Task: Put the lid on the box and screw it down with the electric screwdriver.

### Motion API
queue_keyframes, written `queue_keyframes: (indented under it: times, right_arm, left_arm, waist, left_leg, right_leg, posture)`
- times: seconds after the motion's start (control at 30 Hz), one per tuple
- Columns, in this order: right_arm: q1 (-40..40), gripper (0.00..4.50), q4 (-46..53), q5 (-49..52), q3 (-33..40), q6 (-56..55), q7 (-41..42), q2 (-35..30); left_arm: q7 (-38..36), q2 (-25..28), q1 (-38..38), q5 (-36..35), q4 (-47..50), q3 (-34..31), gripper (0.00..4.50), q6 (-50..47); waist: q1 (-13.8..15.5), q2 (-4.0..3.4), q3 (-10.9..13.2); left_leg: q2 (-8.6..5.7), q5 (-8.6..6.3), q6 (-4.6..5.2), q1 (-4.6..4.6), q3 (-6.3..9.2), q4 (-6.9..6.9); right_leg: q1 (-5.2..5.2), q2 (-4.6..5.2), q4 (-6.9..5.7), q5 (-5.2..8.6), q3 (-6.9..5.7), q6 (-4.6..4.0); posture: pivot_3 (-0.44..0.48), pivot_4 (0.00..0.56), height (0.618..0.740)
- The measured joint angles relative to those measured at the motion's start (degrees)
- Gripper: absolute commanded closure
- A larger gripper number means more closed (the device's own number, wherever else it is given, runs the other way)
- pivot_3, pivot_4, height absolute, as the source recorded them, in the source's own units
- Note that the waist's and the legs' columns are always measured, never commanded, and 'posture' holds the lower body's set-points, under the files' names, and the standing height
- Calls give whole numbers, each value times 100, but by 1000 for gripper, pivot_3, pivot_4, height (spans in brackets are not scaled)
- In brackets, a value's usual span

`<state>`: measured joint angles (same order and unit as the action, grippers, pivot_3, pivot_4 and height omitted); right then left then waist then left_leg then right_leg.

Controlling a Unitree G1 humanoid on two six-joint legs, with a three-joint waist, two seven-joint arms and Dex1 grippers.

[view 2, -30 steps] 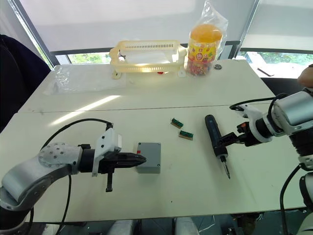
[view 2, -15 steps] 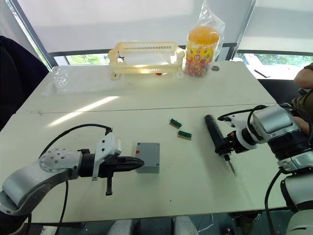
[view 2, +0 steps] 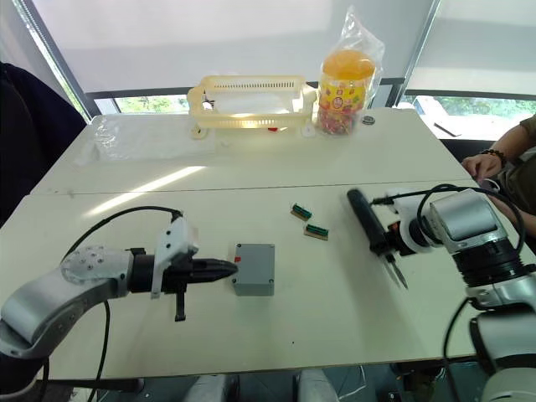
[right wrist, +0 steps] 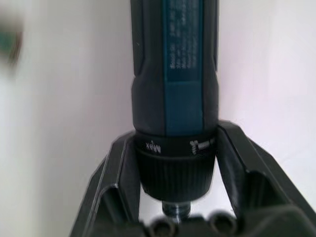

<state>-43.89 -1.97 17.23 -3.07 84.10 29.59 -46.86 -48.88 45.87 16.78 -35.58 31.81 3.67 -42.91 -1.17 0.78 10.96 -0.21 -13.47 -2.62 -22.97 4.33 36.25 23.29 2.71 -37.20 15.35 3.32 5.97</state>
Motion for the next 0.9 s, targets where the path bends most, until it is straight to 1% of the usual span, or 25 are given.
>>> queue_keyframes:
  times: [0.1, 0.2, 0.27, 0.33, 0.4, 0.47, 0.57, 0.73, 0.9]
  right_arm:
    - [311, 2749, 993, -245, 554, -310, -612, 278]
    - [931, 2749, 1766, -399, 1015, -1100, -1084, 820]
    - [1293, 2749, 2029, -493, 1241, -1872, -1408, 1367]
    - [1528, 2749, 2229, -468, 1621, -2850, -1713, 2100]
    - [1547, 2749, 2497, -234, 1891, -3513, -1708, 2533]
    - [1548, 2749, 2893, 211, 2047, -4035, -1507, 2894]
    - [1630, 2749, 3192, 725, 2004, -4546, -1367, 3453]
    - [2342, 2749, 3166, 858, 1313, -4970, -852, 3481]
    - [2527, 2749, 3120, 1121, 814, -5187, -373, 3486]
  left_arm:
    - [-275, -12, 247, 7, -454, -1, 4500, 119]
    - [-486, -108, 549, 55, -798, 70, 4500, 197]
    - [-636, -117, 655, 137, -980, 177, 4500, 296]
    - [-719, -276, 741, 219, -1178, 279, 4500, 373]
    - [-696, -487, 908, 387, -1324, 421, 4500, 537]
    - [-719, -534, 1018, 705, -1387, 632, 4500, 820]
    - [-814, -562, 1033, 932, -1378, 833, 4500, 996]
    - [-842, -568, 820, 935, -1263, 886, 4500, 929]
    - [-755, -665, 755, 870, -1096, 885, 4500, 703]
  waist:
    - [33, -2, -2]
    - [49, -2, -2]
    - [26, -5, 0]
    - [-7, -12, 4]
    - [2, -15, 6]
    - [-5, -13, 5]
    - [-21, -14, 3]
    - [-5, -15, 3]
    - [-3, -15, 4]
  left_leg:
    - [5, 1, 0, -49, 30, -10]
    - [3, 1, 0, -58, 30, -15]
    - [0, 1, 0, -58, 17, -12]
    - [0, 2, -1, -55, 7, -6]
    - [0, 3, -4, -53, 10, -5]
    - [3, 3, -4, -45, 17, -10]
    - [5, 3, -4, -39, 21, -16]
    - [4, 3, -4, -40, 20, -7]
    - [4, 3, -4, -40, 22, -8]
  right_leg:
    - [54, -13, -18, 1, -19, -2]
    - [59, -8, -11, 4, -22, -2]
    - [56, -1, -7, 3, -14, 0]
    - [57, 1, -11, 1, -7, 1]
    - [57, -1, -16, 1, -8, 1]
    - [50, -8, -18, 1, -9, 0]
    - [47, -11, -22, 2, -10, -1]
    - [44, -7, -24, 2, -10, -1]
    - [44, -8, -24, 3, -11, -1]
  posture:
    - [0, 150, 740]
    - [0, 150, 740]
    - [0, 150, 740]
    - [0, 150, 740]
    - [0, 150, 740]
    - [0, 150, 740]
    - [0, 150, 740]
    - [0, 150, 740]
    - [0, 150, 740]
